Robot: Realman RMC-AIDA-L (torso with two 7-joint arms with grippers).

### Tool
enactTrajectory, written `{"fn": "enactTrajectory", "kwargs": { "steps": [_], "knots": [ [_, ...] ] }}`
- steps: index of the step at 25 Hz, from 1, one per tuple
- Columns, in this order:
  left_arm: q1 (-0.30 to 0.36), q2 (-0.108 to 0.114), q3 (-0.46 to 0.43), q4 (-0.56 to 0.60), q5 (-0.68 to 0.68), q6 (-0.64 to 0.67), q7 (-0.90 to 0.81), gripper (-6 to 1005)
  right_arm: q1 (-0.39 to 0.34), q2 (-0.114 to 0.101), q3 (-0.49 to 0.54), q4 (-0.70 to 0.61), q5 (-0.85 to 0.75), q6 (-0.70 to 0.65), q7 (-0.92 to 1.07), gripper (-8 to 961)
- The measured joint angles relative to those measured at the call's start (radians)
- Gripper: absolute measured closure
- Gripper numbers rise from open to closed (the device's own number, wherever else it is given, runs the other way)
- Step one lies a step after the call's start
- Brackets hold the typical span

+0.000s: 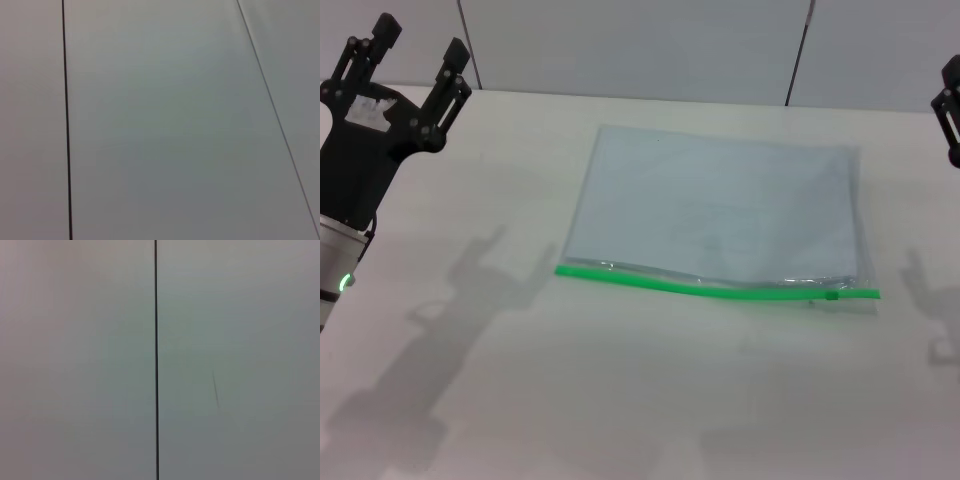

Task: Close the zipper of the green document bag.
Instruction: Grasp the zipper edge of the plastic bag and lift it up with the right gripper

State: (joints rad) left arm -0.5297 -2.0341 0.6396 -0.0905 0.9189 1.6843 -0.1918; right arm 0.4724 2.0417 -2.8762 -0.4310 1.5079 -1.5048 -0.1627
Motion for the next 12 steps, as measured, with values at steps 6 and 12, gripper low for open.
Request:
{"fn": "enactTrajectory", "kwargs": {
  "steps": [6, 12],
  "knots": [
    [0.000, 0.000, 0.000, 0.000, 0.000, -0.002, 0.000, 269, 0.000, 0.000, 0.000, 0.000, 0.000, 0.000, 0.000, 114],
    [0.000, 0.000, 0.000, 0.000, 0.000, -0.002, 0.000, 269, 0.001, 0.000, 0.000, 0.004, 0.000, 0.000, 0.000, 122]
  ]
}}
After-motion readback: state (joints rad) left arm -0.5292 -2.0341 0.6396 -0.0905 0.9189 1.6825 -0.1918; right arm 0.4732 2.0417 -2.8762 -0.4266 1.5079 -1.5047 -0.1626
